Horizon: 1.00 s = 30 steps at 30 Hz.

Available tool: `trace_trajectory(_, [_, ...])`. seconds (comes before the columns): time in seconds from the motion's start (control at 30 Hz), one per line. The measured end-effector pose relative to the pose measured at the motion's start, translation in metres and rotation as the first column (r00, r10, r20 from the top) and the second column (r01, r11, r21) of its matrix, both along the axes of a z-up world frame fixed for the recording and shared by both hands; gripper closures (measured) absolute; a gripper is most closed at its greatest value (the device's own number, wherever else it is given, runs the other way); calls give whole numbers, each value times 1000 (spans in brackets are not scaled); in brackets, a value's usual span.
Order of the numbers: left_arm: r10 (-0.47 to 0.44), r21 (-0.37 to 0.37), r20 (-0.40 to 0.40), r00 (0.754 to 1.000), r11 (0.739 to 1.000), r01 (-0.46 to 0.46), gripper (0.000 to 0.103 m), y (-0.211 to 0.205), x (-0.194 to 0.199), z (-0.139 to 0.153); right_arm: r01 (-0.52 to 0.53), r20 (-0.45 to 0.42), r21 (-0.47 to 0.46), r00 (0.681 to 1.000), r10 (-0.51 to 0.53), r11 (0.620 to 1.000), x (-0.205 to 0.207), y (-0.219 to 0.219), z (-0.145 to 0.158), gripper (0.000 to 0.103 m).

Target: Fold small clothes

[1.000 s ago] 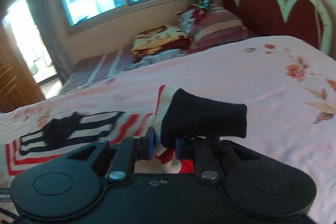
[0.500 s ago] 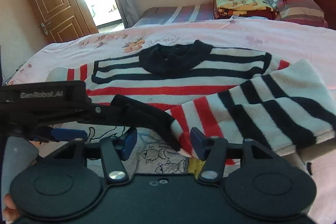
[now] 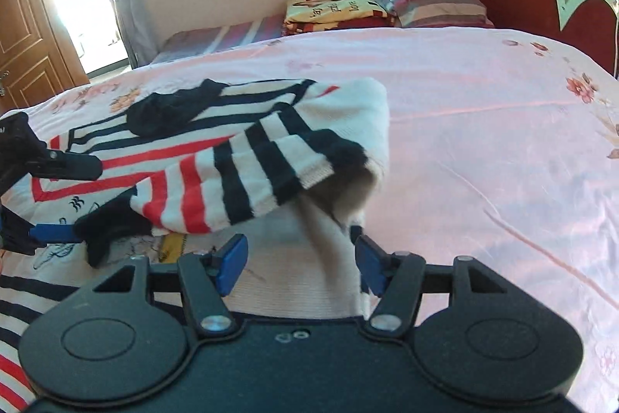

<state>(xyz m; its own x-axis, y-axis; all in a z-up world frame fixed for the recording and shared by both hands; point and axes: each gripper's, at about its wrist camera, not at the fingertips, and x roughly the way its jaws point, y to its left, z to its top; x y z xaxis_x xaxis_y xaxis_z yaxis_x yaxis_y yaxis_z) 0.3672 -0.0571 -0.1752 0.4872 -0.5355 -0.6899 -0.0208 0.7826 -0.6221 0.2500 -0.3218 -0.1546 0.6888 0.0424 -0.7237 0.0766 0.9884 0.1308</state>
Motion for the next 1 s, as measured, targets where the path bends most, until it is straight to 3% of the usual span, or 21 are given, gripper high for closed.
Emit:
trace_trajectory(0.1, [-2,33,25,1000,999,1,0,-7,0,-3,11,-4,-22,1000,-11,1000,3,-2,-4,43])
trace_trajectory(0.13, [-4,37,39,999,999,2,5,-9,-2,-2,16,-3,-29,1000,-16,999,5,-3,-4,43])
trace_trajectory(0.17, [-12,46,52,999,999,10,20,-12,-1,-2,20,-1,-34,1000,-20,999,5,-4,-5,43])
trace_trajectory(0.2, [-31,61,49,998,998,28,60,-15,-1,-3,27,-2,-39,1000,-27,999,7,-5,-6,43])
trace_trajectory(0.23, [-38,58,31,999,998,36,81,-16,1,-6,37,-5,-42,999,-37,998,9,-7,-7,43])
trace_trajectory(0.33, [-22,71,46,999,997,18,91,-16,-2,-8,67,-10,-54,998,-68,996,15,-11,-11,44])
trace_trajectory(0.5, [20,59,136,990,998,-28,94,1,-2,16,75,-19,-58,997,-77,995,30,-12,-18,47])
trace_trajectory(0.57, [66,54,170,983,996,-76,94,22,1,30,66,-13,-56,998,-67,996,35,-9,-18,53])
trace_trajectory(0.63, [100,81,199,975,990,-118,94,46,3,39,60,-11,-46,998,-60,997,40,-6,-18,66])
trace_trajectory(0.7, [123,112,202,972,983,-148,94,68,5,41,55,-15,-44,998,-56,998,44,-3,-18,69])
trace_trajectory(0.83, [135,188,156,978,968,-164,94,95,4,21,16,10,-56,1000,-16,998,43,9,-15,74])
trace_trajectory(0.93, [120,241,114,986,960,-145,94,91,2,-7,50,-20,-72,998,-51,996,44,4,-24,79])
trace_trajectory(1.0, [111,264,135,985,954,-144,93,87,-1,-8,76,-31,-16,997,-76,997,42,-9,-28,80])
